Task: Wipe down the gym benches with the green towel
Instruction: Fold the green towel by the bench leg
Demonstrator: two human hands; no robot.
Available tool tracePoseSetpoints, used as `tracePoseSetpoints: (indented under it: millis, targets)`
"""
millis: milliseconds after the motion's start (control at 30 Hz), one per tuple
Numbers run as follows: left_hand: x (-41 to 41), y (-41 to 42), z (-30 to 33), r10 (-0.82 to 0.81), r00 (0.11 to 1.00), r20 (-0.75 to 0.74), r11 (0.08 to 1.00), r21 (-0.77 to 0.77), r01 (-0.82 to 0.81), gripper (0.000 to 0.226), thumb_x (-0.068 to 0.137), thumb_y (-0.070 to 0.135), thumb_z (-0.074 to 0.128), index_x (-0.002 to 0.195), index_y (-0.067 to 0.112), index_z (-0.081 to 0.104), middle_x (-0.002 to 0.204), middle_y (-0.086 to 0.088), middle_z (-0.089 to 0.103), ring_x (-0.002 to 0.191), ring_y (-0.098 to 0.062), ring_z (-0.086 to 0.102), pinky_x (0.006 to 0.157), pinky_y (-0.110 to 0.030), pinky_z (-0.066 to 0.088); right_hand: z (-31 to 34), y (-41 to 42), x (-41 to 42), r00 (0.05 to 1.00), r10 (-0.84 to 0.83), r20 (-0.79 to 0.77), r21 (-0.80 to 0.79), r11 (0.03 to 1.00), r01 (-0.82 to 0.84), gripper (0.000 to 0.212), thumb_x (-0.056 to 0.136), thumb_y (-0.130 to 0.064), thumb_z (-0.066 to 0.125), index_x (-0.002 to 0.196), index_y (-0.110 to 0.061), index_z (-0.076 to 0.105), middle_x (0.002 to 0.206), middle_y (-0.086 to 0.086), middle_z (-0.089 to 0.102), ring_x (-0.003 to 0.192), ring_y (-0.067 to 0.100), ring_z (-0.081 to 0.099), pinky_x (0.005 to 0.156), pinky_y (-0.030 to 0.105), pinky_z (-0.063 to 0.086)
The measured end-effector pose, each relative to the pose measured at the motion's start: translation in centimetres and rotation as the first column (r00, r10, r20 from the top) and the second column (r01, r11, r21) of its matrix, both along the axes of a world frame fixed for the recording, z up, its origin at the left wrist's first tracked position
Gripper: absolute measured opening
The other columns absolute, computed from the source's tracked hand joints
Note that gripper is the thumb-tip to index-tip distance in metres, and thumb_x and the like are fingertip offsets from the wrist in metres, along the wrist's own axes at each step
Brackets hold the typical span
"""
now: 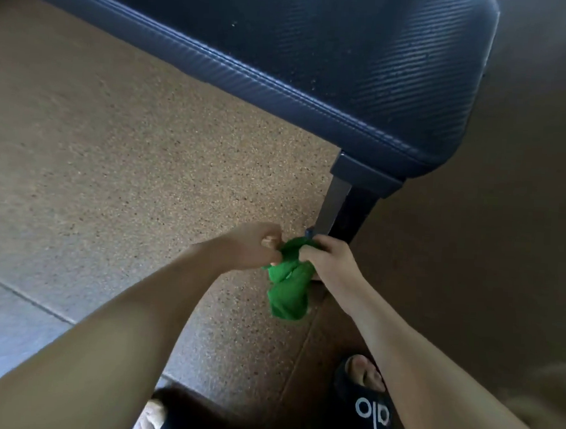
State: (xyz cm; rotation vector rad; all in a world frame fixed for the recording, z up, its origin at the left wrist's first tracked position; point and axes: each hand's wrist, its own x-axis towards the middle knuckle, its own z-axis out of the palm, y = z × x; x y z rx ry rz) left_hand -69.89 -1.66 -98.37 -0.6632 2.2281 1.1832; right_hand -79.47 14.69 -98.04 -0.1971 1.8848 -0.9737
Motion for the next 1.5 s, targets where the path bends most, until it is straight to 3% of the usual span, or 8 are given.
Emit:
tracePoseSetpoints:
  millis: [100, 267, 367, 600, 900, 1133, 1200, 1500]
  targets:
    - [0.3, -1.4, 2.4, 0.125, 0.989, -0.085, 0.989, 0.089, -0.117, 0.018, 0.093, 0.019, 0.058, 0.076, 0.019, 0.049, 0.079, 0.001, 0.049, 0.075, -0.018, 0.046, 0.068, -0.034, 0.035, 2.2, -1.3, -0.8, 0.998, -0.017, 0.063, -0.115, 0.993, 0.024, 0.021, 0.083, -0.017, 0.066, 0.098, -0.006, 0.074, 0.092, 0.019, 0.074, 0.096, 0.036, 0.072, 0.097, 0.058, 0.054]
    - [0.5, -2.7, 6.1, 0.479, 0.838, -0.261, 0.871, 0.262, -0.416, 0.008, 0.068, 0.024, 0.053, 0.072, 0.020, 0.047, 0.070, 0.002, 0.045, 0.069, -0.017, 0.043, 0.060, -0.032, 0.032, 4.7, -3.0, -1.3, 0.990, 0.124, -0.071, -0.179, 0.975, -0.135, 0.017, 0.083, -0.025, 0.069, 0.095, -0.014, 0.073, 0.084, -0.004, 0.074, 0.087, 0.014, 0.067, 0.078, 0.034, 0.048]
    - [0.3, -3.6, 7.5, 0.665, 0.695, -0.274, 0.735, 0.405, -0.544, 0.007, 0.067, 0.017, 0.052, 0.071, 0.021, 0.048, 0.063, 0.003, 0.046, 0.061, -0.016, 0.044, 0.052, -0.028, 0.034, 5.5, -3.6, -1.3, 0.967, 0.233, -0.100, -0.116, 0.963, -0.244, 0.049, 0.081, -0.046, 0.070, 0.122, -0.021, 0.067, 0.116, -0.005, 0.072, 0.112, 0.011, 0.064, 0.088, 0.031, 0.046]
    - [-0.2, -4.9, 11.4, 0.789, 0.543, -0.288, 0.582, 0.632, -0.511, 0.016, 0.060, 0.006, 0.045, 0.069, 0.018, 0.040, 0.061, 0.000, 0.039, 0.053, -0.014, 0.041, 0.048, -0.022, 0.037, 6.8, -4.7, -2.0, 0.894, 0.410, -0.182, -0.072, 0.901, -0.428, 0.038, 0.084, -0.037, 0.082, 0.118, -0.032, 0.066, 0.114, -0.015, 0.074, 0.108, 0.008, 0.067, 0.097, 0.036, 0.053]
    - [0.4, -6.2, 14.9, 0.542, 0.666, -0.513, 0.839, 0.374, -0.395, 0.021, 0.061, 0.012, 0.052, 0.079, 0.022, 0.049, 0.070, 0.000, 0.047, 0.067, -0.017, 0.042, 0.062, -0.034, 0.035, 7.0, -5.9, -4.2, 0.752, 0.507, -0.421, 0.093, 0.849, -0.520, 0.050, 0.077, -0.063, 0.078, 0.094, -0.017, 0.078, 0.101, -0.001, 0.076, 0.094, 0.017, 0.071, 0.088, 0.037, 0.058]
    - [1.6, -6.1, 14.7, 0.386, 0.897, -0.215, 0.880, 0.377, -0.289, 0.039, 0.066, 0.022, 0.060, 0.104, 0.010, 0.063, 0.077, -0.009, 0.063, 0.064, -0.022, 0.060, 0.053, -0.028, 0.045, 8.8, -8.7, -2.9, 0.997, 0.035, 0.066, -0.145, 0.989, -0.025, 0.006, 0.100, -0.015, 0.060, 0.105, -0.017, 0.063, 0.110, 0.017, 0.075, 0.099, 0.032, 0.075, 0.082, 0.049, 0.064]
    - [2.1, -6.0, 14.5, 0.304, 0.938, -0.164, 0.898, 0.379, -0.225, 0.034, 0.068, 0.023, 0.061, 0.099, 0.011, 0.063, 0.069, -0.007, 0.049, 0.059, -0.017, 0.046, 0.050, -0.024, 0.037, 9.1, -9.4, -3.0, 0.965, -0.076, 0.251, -0.205, 0.970, 0.129, 0.024, 0.102, -0.003, 0.052, 0.124, -0.009, 0.060, 0.117, 0.023, 0.073, 0.102, 0.034, 0.075, 0.082, 0.049, 0.065]
    - [2.6, -7.2, 14.1, 0.357, 0.932, -0.063, 0.761, 0.598, -0.251, 0.025, 0.071, 0.039, 0.075, 0.093, 0.025, 0.076, 0.070, 0.001, 0.060, 0.061, -0.011, 0.054, 0.060, -0.022, 0.047, 11.9, -10.0, -1.8, 0.899, 0.115, 0.423, -0.390, 0.919, 0.066, 0.043, 0.110, -0.019, 0.035, 0.138, -0.006, 0.064, 0.131, 0.014, 0.071, 0.125, 0.027, 0.066, 0.103, 0.041, 0.056]
